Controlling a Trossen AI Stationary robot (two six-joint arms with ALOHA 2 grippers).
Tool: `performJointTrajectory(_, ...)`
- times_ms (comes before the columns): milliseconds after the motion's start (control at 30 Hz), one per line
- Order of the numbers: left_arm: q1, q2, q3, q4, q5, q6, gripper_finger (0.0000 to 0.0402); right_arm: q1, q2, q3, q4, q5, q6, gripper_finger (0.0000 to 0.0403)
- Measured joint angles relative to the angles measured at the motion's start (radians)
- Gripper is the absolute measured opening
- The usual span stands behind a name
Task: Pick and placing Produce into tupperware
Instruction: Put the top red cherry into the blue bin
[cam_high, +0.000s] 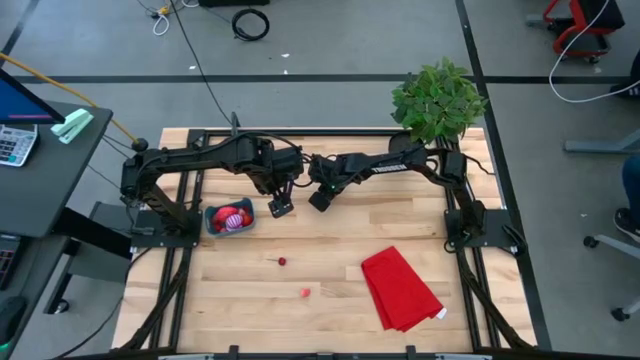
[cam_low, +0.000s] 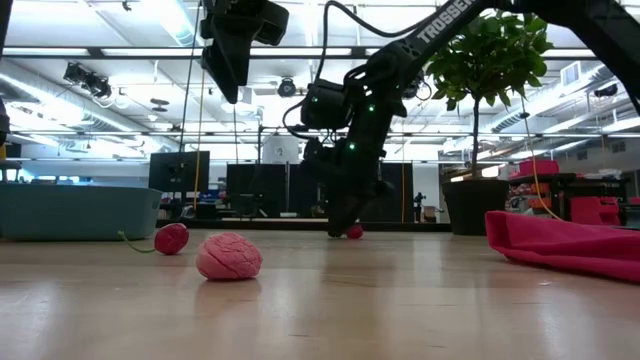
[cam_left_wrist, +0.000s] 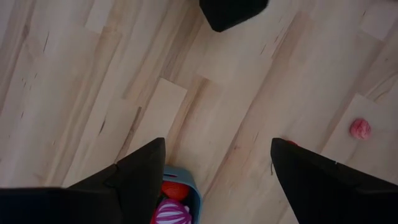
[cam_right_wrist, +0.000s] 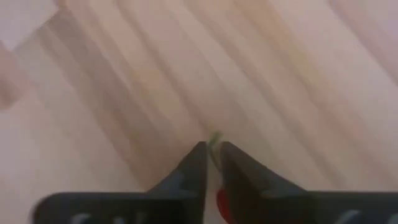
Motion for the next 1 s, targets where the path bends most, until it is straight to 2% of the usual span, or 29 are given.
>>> performJointTrajectory(133,0.0,0.0,0.0,-0.001,0.0,-0.001,0.0295,0.003,-0.001,0.0,0.001,-0.019,0.005,0.0009)
performJointTrajectory(367,0.002,-0.004,0.0,-0.076,0.0,0.002,0.0295,0.024,-0.002,0.0,0.063,-0.15,0.059,0.0006)
performJointTrajectory(567,0.029,-0.012,0.058,-0.276,0.0,0.011,0.0295,0.078,-0.002,0.008,0.347,-0.313,0.156,0.0004)
performJointTrajectory(633,0.044,-0.02,0.098,-0.288,-0.007,-0.02,0.0295,0.105,-0.002,0.025,0.474,-0.336,0.167,0.0004)
performJointTrajectory(800,0.084,-0.076,0.243,-0.287,-0.047,-0.033,0.0295,0.168,-0.004,0.099,0.703,-0.328,0.17,0.0003)
performJointTrajectory(1000,0.146,-0.143,0.459,-0.288,-0.118,-0.027,0.0295,0.231,-0.004,0.236,0.707,-0.178,0.039,0.0002)
